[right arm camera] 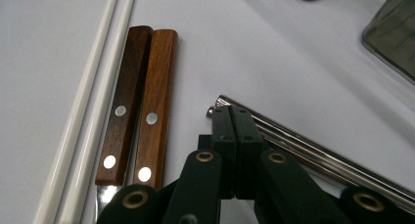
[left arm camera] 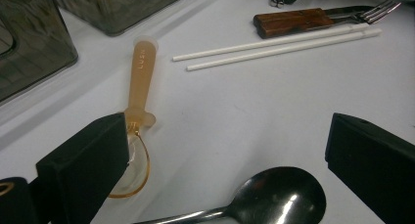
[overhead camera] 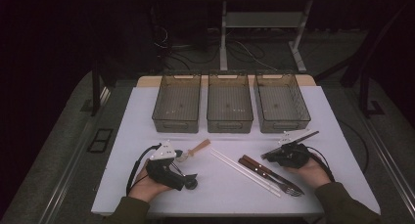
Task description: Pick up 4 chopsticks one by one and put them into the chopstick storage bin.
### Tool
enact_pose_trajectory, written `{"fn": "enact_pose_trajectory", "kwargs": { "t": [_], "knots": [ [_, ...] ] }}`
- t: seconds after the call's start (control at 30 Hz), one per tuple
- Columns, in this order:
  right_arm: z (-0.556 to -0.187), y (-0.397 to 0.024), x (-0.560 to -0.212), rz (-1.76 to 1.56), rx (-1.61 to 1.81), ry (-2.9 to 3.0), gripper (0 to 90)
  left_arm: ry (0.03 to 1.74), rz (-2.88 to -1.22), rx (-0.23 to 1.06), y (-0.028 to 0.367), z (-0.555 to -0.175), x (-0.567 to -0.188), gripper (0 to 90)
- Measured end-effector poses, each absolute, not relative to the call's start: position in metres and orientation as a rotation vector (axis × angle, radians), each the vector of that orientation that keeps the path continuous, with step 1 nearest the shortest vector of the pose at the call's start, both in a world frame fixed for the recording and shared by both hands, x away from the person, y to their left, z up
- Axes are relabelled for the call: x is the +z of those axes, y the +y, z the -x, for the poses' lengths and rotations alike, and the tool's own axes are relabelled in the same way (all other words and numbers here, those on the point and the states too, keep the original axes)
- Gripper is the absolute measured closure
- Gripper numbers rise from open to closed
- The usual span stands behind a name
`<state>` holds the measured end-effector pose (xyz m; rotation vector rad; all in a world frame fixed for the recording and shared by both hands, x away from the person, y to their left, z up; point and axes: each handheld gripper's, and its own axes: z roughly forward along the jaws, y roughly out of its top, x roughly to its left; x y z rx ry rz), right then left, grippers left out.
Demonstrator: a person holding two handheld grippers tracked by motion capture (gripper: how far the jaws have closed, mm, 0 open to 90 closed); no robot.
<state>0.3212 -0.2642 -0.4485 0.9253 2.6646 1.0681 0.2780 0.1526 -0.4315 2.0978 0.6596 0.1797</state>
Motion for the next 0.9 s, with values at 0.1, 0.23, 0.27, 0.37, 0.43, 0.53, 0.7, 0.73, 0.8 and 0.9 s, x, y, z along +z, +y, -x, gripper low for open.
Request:
{"fn": "enact_pose_trajectory", "kwargs": {
  "t": [0.1,0.23,0.27,0.37,0.43,0.53,0.7,0.73,0.8,0.9],
  "knots": [
    [-0.324,-0.262,-0.449,-0.931,1.069,2.662,89.7,0.66,-2.097,0.18,0.153,-0.278,-0.432,1.2],
    [-0.327,-0.26,-0.449,-0.928,1.069,2.662,89.7,0.66,-2.095,0.18,0.153,-0.278,-0.432,1.2],
    [-0.328,-0.259,-0.449,-0.934,1.069,2.661,89.7,0.66,-2.096,0.18,0.153,-0.278,-0.432,1.2],
    [-0.33,-0.258,-0.449,-0.931,1.072,2.659,89.7,0.66,-2.097,0.18,0.153,-0.278,-0.432,1.2],
    [-0.332,-0.256,-0.449,-0.93,1.076,2.654,89.7,0.661,-2.097,0.179,0.153,-0.278,-0.432,1.2],
    [-0.334,-0.255,-0.45,-0.936,1.084,2.651,89.7,0.661,-2.097,0.179,0.152,-0.278,-0.432,1.2],
    [-0.337,-0.255,-0.45,-0.94,1.094,2.648,89.7,0.661,-2.098,0.178,0.152,-0.278,-0.432,1.2],
    [-0.337,-0.255,-0.45,-0.938,1.095,2.648,89.7,0.661,-2.099,0.179,0.152,-0.278,-0.432,1.2],
    [-0.338,-0.255,-0.45,-0.937,1.096,2.646,89.7,0.66,-2.1,0.179,0.152,-0.278,-0.432,1.2],
    [-0.339,-0.254,-0.45,-0.94,1.092,2.647,89.7,0.661,-2.101,0.18,0.152,-0.278,-0.432,1.2]
  ]
}}
